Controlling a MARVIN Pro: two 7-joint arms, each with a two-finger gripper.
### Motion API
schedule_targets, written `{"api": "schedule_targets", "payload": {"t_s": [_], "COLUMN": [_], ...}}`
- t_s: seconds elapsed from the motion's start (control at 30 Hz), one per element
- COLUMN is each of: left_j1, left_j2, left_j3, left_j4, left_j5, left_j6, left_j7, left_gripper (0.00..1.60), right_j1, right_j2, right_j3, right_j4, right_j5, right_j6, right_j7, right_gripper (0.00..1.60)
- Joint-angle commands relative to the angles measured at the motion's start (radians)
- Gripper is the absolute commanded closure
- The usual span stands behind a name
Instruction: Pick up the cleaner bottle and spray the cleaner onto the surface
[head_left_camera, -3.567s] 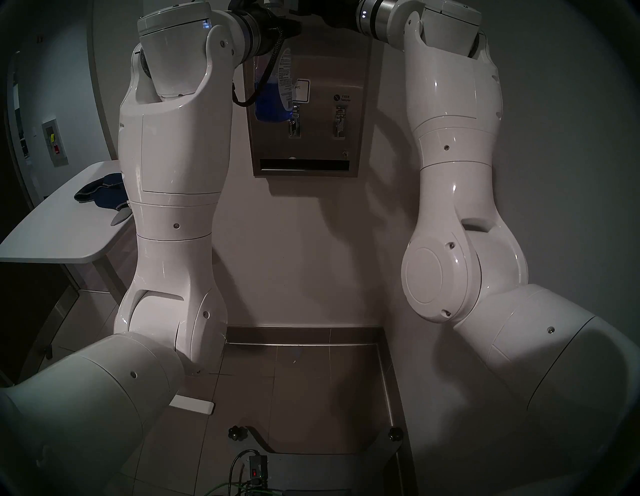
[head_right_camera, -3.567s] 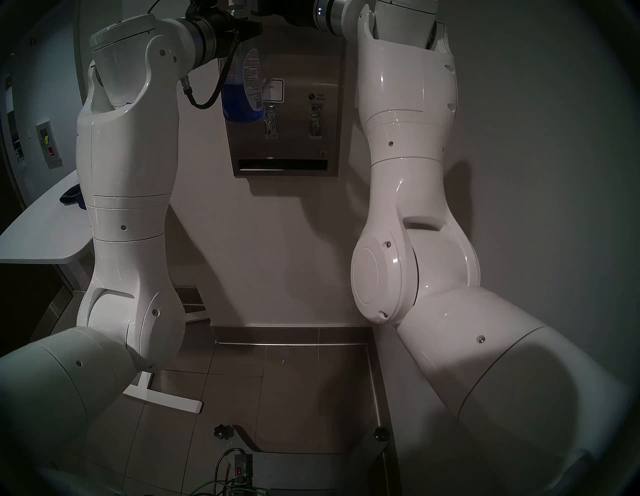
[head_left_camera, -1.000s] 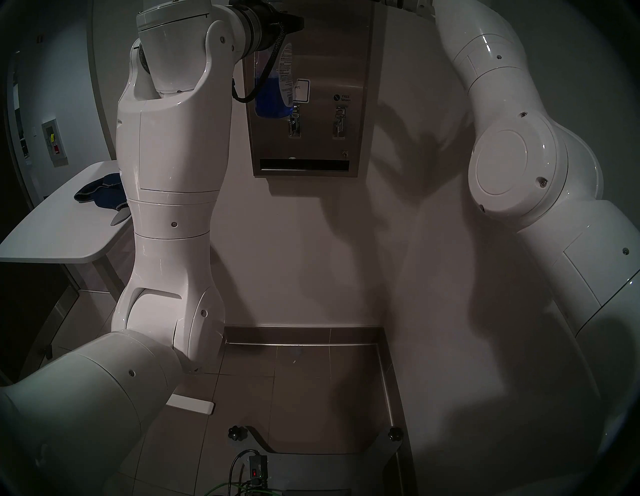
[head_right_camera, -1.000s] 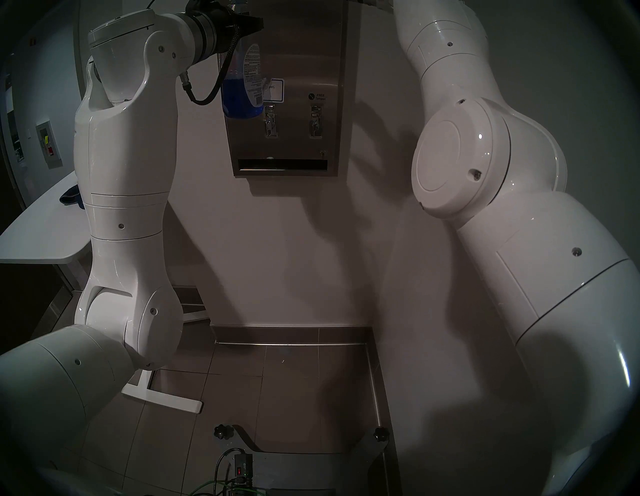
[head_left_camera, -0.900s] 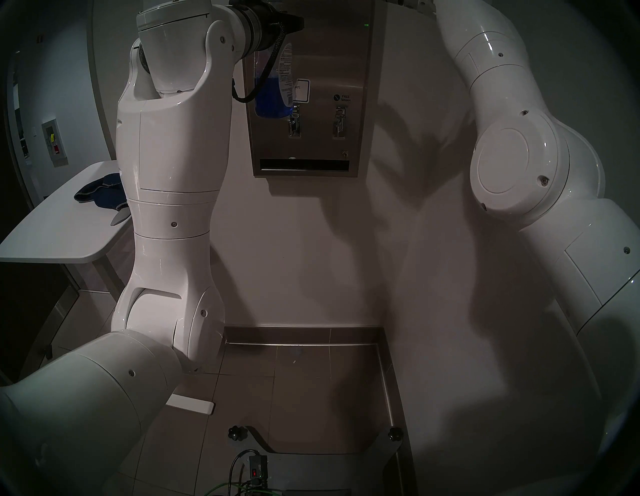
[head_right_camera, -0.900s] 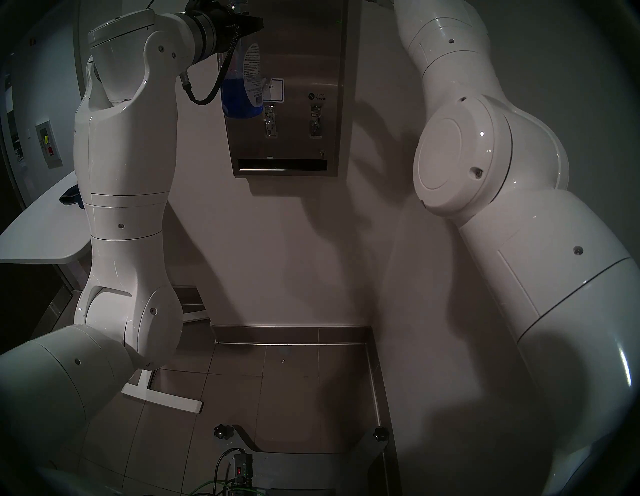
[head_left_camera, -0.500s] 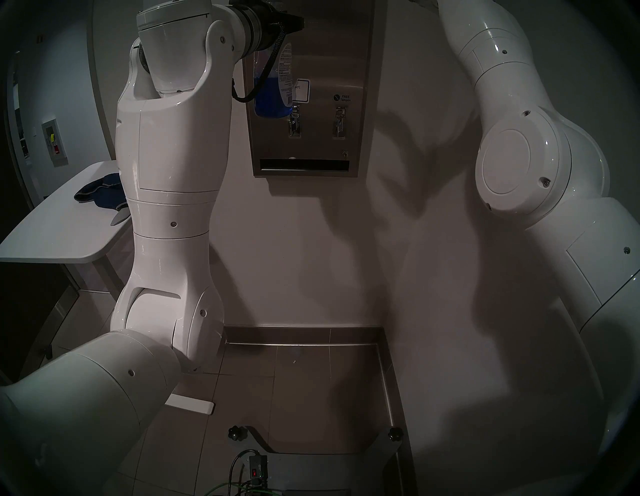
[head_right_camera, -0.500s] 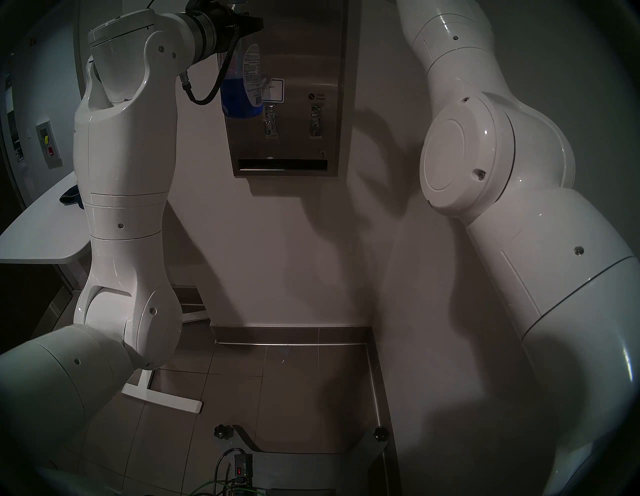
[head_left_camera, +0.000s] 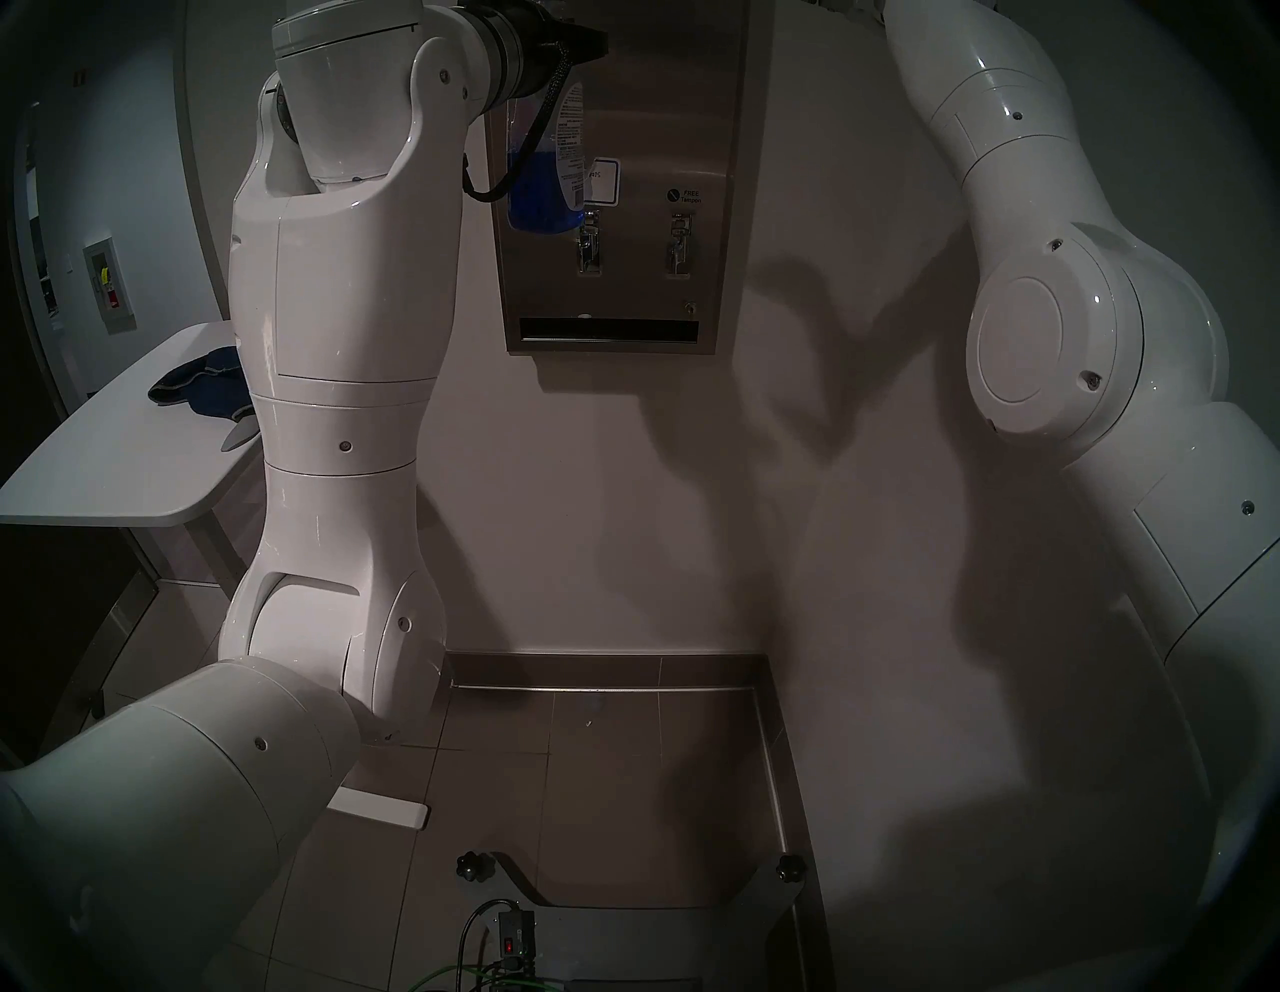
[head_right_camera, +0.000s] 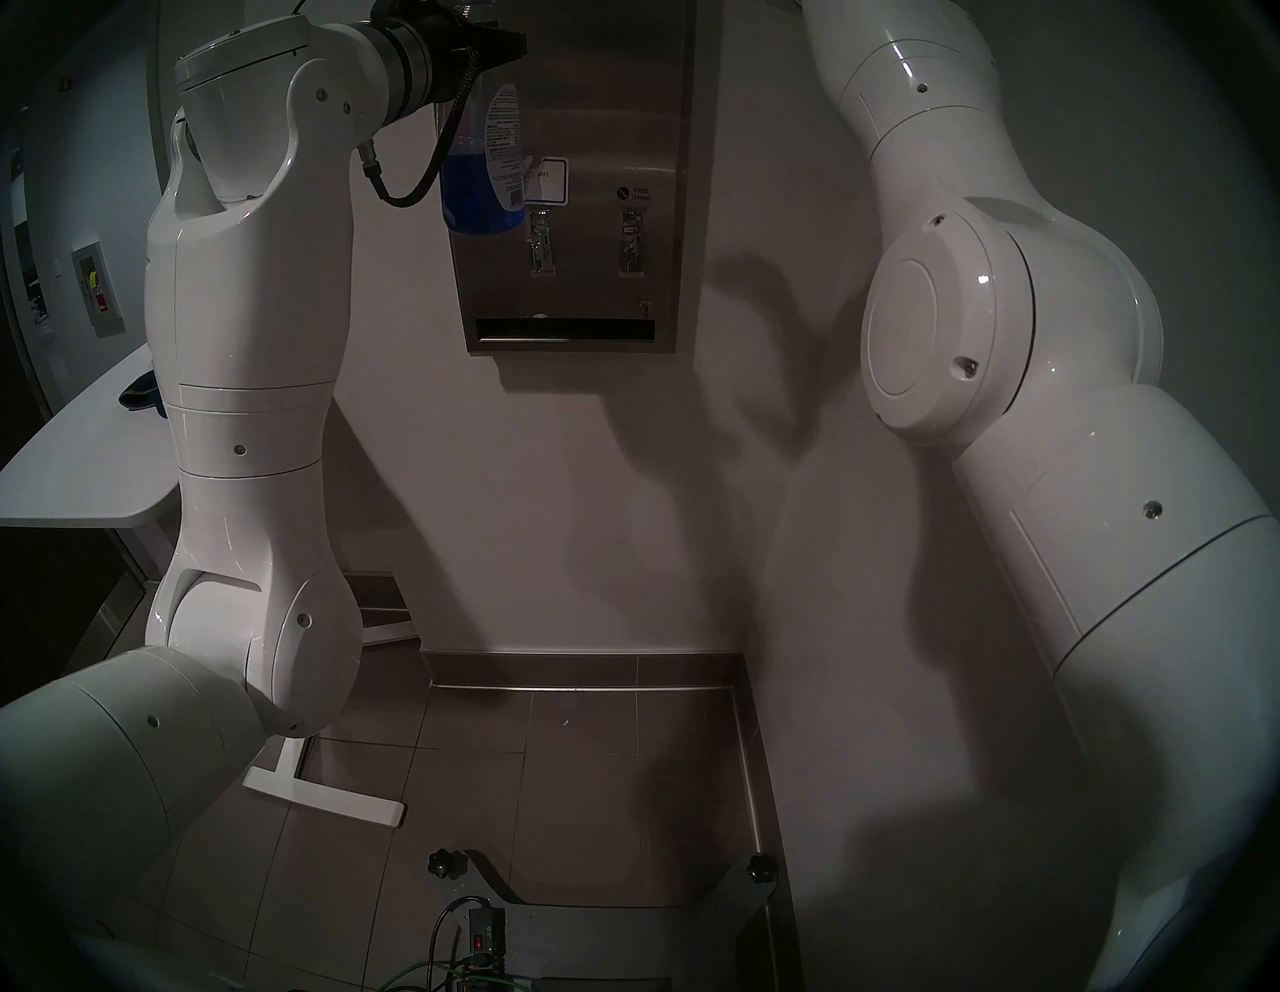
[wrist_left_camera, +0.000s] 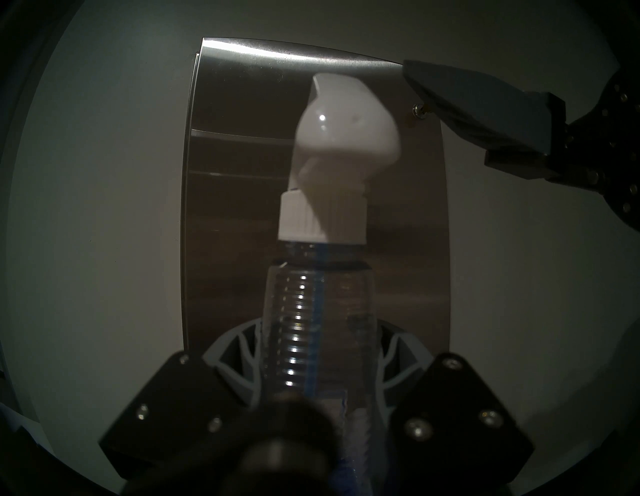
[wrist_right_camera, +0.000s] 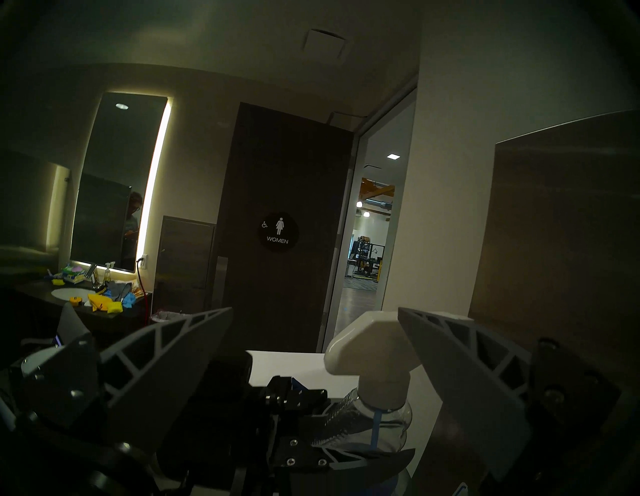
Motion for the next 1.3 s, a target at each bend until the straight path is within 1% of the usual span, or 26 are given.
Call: {"api": "schedule_targets", "payload": {"t_s": [0.0,0.17,0.37,0.6,0.7,0.87,1.27], "left_j1": [-0.075,-0.079,-0.083,-0.085,-0.084,-0.083,-0.082], "left_j2": [0.003,0.005,0.008,0.01,0.011,0.011,0.01], "left_j3": [0.0,0.001,0.002,0.003,0.003,0.004,0.004], "left_j4": [-0.036,-0.035,-0.035,-0.033,-0.033,-0.029,-0.023], "left_j5": [0.0,-0.001,-0.001,-0.001,-0.001,0.0,0.005], "left_j6": [-0.006,-0.006,-0.006,-0.006,-0.006,-0.006,-0.006], "left_j7": [-0.004,-0.005,-0.008,-0.012,-0.014,-0.014,-0.013], "left_gripper": [1.6,1.6,1.6,1.6,1.6,1.6,1.6], "right_j1": [0.014,0.019,0.033,0.074,0.093,0.126,0.186], "right_j2": [0.05,0.067,0.079,0.095,0.094,0.083,0.055], "right_j3": [-0.04,-0.073,-0.111,-0.15,-0.157,-0.162,-0.153], "right_j4": [-0.009,0.011,0.052,0.126,0.155,0.19,0.255], "right_j5": [0.015,0.015,0.01,-0.022,-0.031,-0.04,-0.056], "right_j6": [-0.081,-0.143,-0.225,-0.324,-0.352,-0.385,-0.415], "right_j7": [0.115,0.148,0.148,0.148,0.148,0.122,0.099], "right_gripper": [0.0,0.0,0.0,0.0,0.0,0.0,0.0]}}
